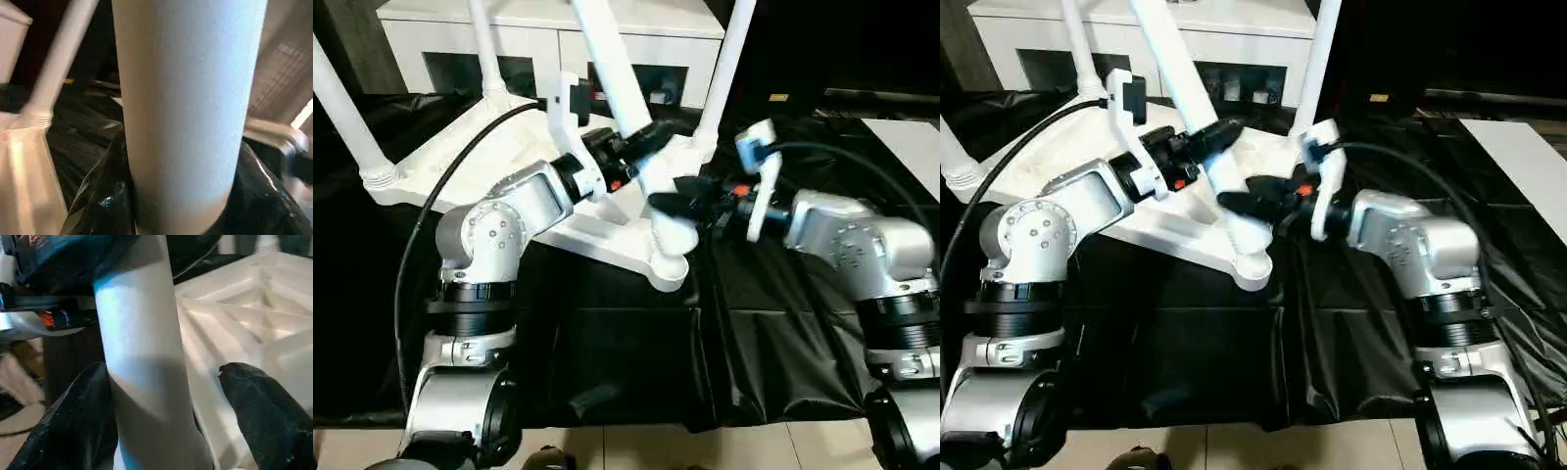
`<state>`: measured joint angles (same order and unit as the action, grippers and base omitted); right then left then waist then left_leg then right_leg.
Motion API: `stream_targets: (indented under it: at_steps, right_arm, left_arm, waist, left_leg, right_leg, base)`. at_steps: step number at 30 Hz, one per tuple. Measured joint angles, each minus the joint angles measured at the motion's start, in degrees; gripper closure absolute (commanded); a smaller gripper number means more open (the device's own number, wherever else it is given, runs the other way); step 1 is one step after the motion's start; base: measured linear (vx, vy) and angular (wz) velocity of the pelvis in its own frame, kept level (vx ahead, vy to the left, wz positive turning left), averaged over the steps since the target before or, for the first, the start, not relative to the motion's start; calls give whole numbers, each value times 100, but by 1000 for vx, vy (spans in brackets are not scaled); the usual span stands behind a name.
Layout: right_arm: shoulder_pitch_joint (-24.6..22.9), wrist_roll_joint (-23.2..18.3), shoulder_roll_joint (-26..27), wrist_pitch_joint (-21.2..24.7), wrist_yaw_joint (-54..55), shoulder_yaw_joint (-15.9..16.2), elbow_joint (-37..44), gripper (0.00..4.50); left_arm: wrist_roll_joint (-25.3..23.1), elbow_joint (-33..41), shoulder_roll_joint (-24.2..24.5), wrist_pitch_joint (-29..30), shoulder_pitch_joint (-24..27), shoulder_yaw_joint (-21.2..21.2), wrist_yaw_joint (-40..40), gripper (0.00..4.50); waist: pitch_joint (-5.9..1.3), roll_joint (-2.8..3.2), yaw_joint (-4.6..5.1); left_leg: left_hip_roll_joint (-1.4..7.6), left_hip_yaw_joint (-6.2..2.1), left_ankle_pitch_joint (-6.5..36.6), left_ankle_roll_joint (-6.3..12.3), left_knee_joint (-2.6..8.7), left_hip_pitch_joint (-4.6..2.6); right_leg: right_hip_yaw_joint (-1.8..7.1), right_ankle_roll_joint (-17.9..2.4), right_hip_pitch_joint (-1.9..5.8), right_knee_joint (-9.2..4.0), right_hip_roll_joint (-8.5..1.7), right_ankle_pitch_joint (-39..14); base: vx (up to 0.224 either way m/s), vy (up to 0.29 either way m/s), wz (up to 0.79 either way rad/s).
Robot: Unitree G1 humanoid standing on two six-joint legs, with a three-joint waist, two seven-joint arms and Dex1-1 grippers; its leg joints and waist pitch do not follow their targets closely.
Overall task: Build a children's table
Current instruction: Pick table leg
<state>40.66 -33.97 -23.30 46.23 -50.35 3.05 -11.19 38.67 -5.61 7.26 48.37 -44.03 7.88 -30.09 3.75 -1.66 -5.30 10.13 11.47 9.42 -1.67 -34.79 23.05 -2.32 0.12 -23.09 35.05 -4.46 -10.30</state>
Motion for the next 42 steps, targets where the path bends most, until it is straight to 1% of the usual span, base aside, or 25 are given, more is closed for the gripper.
stream_targets:
  at_steps: [3,6,8,10,12,15,16,17,19,20,22,24,26,29,32,34,35,42]
  right_arm:
    - [-3,-33,-10,0,-309,141,3,70]
    - [-3,-188,-65,62,-617,195,93,70]
    - [-3,-366,-216,183,-938,206,244,70]
    - [-14,-471,-378,245,-1269,264,433,70]
    - [-31,-532,-507,290,-1591,348,603,70]
    - [-94,-645,-675,371,-1993,548,794,70]
    - [-121,-649,-703,380,-2076,591,838,98]
    - [-154,-673,-717,430,-2149,651,892,105]
    - [-178,-697,-717,490,-2225,684,924,121]
    - [-178,-697,-720,499,-2262,689,937,121]
    - [-178,-701,-729,512,-2276,689,958,145]
    - [-178,-728,-741,575,-2321,696,1006,150]
    - [-179,-809,-832,625,-2376,736,1056,178]
    - [-201,-825,-877,704,-2438,757,1087,196]
    - [-239,-824,-866,730,-2440,758,1080,228]
    - [-243,-821,-833,730,-2414,758,1077,232]
    - [-248,-821,-826,729,-2404,758,1070,249]
    - [-259,-822,-752,728,-2335,754,1041,260]
  left_arm:
    - [80,229,342,-71,188,-215,-759,257]
    - [241,306,551,-110,263,-266,-1396,258]
    - [458,310,647,-93,264,-258,-1855,259]
    - [719,283,659,66,261,-199,-2189,259]
    - [933,245,702,230,260,-192,-2544,259]
    - [1073,247,886,423,259,-382,-3010,259]
    - [1089,247,919,455,259,-434,-3101,259]
    - [1100,247,982,471,258,-523,-3233,259]
    - [1100,245,1030,471,256,-594,-3308,259]
    - [1100,242,1029,473,248,-604,-3340,259]
    - [1100,226,1032,477,224,-614,-3363,259]
    - [1098,180,1054,478,179,-636,-3409,259]
    - [1098,177,1084,480,138,-665,-3503,259]
    - [1096,177,1197,458,131,-673,-3586,259]
    - [1086,177,1233,439,131,-695,-3588,259]
    - [1081,177,1237,419,131,-694,-3587,260]
    - [1075,176,1237,418,131,-694,-3587,260]
    - [1067,149,1244,412,131,-686,-3587,260]
  waist:
    - [2,-4,22]
    - [2,-3,18]
    - [2,-3,-18]
    - [2,-3,-31]
    - [2,-3,-16]
    - [0,1,11]
    - [0,1,13]
    - [0,1,16]
    - [1,10,18]
    - [0,11,20]
    - [0,11,22]
    - [0,10,20]
    - [0,8,8]
    - [-1,8,14]
    - [-1,8,10]
    - [-1,8,10]
    - [-1,8,10]
    - [-1,7,1]
  left_leg:
    - [1,0,0,0,0,-1]
    - [1,0,0,0,-1,-1]
    - [1,0,0,0,-3,-2]
    - [-1,2,0,0,-8,-3]
    - [-1,2,0,0,-12,-3]
    - [0,1,0,0,-12,-11]
    - [0,0,0,-1,-12,-12]
    - [1,-1,-1,-2,-12,-14]
    - [1,-1,-2,-4,-12,-16]
    - [1,-1,-2,-5,-12,-17]
    - [1,-1,-3,-6,-12,-18]
    - [1,-1,-4,-6,-13,-18]
    - [1,-1,-4,-6,-15,-18]
    - [1,-1,-4,-6,-17,-18]
    - [1,-1,-4,-6,-17,-18]
    - [1,-1,-4,-6,-17,-18]
    - [1,-1,-4,-6,-17,-17]
    - [1,-1,-4,-6,-19,-17]
  right_leg:
    - [-1,1,-3,4,1,0]
    - [0,0,-2,6,1,0]
    - [0,0,3,4,0,0]
    - [2,-1,6,5,-2,0]
    - [3,-4,6,9,-2,3]
    - [3,-6,7,20,-2,4]
    - [3,-6,6,25,-2,4]
    - [2,-6,6,29,-2,4]
    - [2,-10,5,34,-2,6]
    - [2,-13,5,35,-2,8]
    - [2,-17,6,35,-2,10]
    - [2,-19,6,36,-2,12]
    - [2,-18,7,36,-2,11]
    - [3,-18,7,36,-2,11]
    - [2,-18,6,36,-2,11]
    - [2,-18,6,36,-2,11]
    - [3,-18,6,36,-2,11]
    - [3,-18,7,39,-2,11]
  base:
    - [0,0,0]
    - [0,0,0]
    - [0,0,0]
    - [0,0,0]
    - [0,0,0]
    - [0,0,0]
    - [0,0,0]
    - [0,0,0]
    - [0,0,0]
    - [0,0,0]
    - [0,0,0]
    - [0,0,0]
    - [0,0,0]
    - [0,0,0]
    - [0,0,0]
    - [0,0,0]
    - [0,0,0]
    - [0,0,0]
